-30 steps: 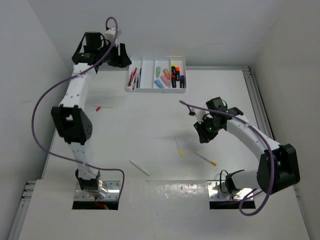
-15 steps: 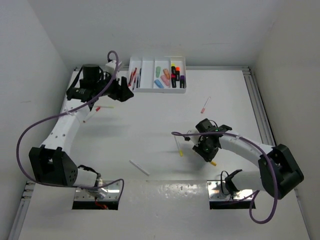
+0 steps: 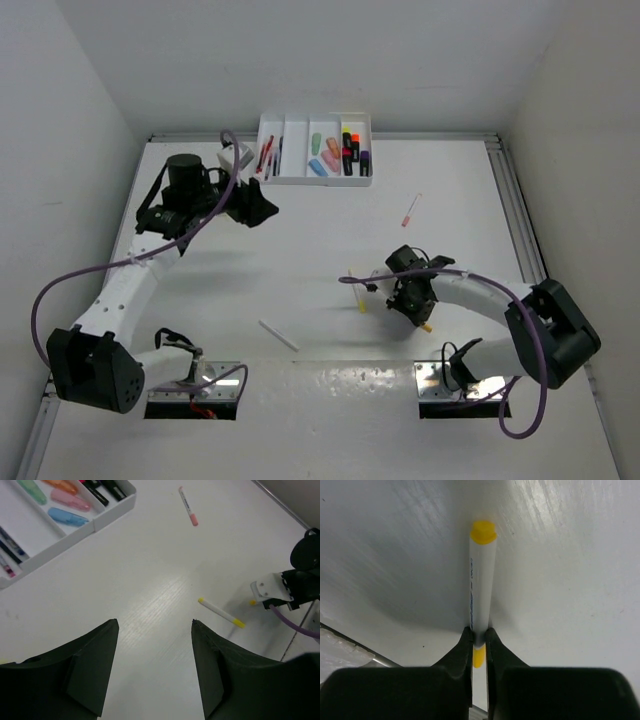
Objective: Sort the stationery into containers
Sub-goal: Grab a piece of stationery with the right arm, then pass the stationery from the right arm to the left
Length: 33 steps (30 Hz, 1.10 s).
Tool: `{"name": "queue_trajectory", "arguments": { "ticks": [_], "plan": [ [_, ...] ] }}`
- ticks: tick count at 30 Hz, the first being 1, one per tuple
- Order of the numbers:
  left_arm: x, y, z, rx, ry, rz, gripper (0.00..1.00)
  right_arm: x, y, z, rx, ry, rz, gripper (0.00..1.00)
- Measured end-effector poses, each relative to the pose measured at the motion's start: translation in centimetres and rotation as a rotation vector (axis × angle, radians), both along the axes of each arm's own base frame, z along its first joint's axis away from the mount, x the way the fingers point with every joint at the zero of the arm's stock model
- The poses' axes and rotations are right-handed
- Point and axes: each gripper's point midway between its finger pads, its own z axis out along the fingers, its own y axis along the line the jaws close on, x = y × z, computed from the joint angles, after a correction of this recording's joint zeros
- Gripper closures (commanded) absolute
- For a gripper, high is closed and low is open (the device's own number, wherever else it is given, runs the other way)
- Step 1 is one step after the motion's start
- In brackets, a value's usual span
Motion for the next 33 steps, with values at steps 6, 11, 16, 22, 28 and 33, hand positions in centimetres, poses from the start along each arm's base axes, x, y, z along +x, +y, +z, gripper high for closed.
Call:
{"name": "queue_trajectory", "arguments": {
  "ticks": [6,11,16,22,28,33],
  "plan": [
    [-4.5,-3.3,-5.5,-0.048,0.114,-0.181,0.35,1.6,1.6,2.2,0.047,-0.042,0.091,1.0],
    [-9.3,-5.7,-8.0,-0.145,0.128,-0.345,0.35,5.9,7.4,9.1,0.259,-0.12,0.128,1.0],
    [-11.2,-7.9,-7.8,-0.213,0.129,-0.437,0.34,6.3,11.7,13.3,0.447,-0.086,0.16,1.0],
    [-11.3,-9.9,-6.9,-0.28,0.151,-0.479,0.32,5.0,14.1,15.0,0.539,0.01,0.166,1.0],
    [-10.4,-11.6,-6.6,-0.301,0.203,-0.499,0.31,4.1,15.3,15.9,0.58,0.05,0.185,1.0],
    [-10.0,-12.7,-6.1,-0.311,0.219,-0.516,0.33,3.8,15.6,16.0,0.588,0.068,0.191,1.0]
  ]
}}
